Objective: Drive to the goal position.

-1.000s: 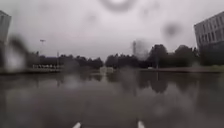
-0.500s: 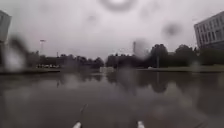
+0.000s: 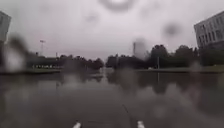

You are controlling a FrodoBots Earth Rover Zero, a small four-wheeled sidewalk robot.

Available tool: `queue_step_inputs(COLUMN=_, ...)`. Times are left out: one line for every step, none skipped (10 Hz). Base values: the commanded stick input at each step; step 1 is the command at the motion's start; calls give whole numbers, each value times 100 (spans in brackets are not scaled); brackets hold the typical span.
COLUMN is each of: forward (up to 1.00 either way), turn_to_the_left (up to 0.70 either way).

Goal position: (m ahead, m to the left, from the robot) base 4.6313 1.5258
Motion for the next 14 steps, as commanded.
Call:
queue_step_inputs(forward=70, turn_to_the_left=1)
queue_step_inputs(forward=70, turn_to_the_left=1)
queue_step_inputs(forward=70, turn_to_the_left=1)
queue_step_inputs(forward=70, turn_to_the_left=1)
queue_step_inputs(forward=70, turn_to_the_left=1)
queue_step_inputs(forward=70, turn_to_the_left=1)
queue_step_inputs(forward=70, turn_to_the_left=1)
queue_step_inputs(forward=70, turn_to_the_left=1)
queue_step_inputs(forward=70, turn_to_the_left=1)
queue_step_inputs(forward=70, turn_to_the_left=1)
queue_step_inputs(forward=70, turn_to_the_left=1)
queue_step_inputs(forward=70, turn_to_the_left=1)
queue_step_inputs(forward=70, turn_to_the_left=1)
queue_step_inputs(forward=70, turn_to_the_left=1)
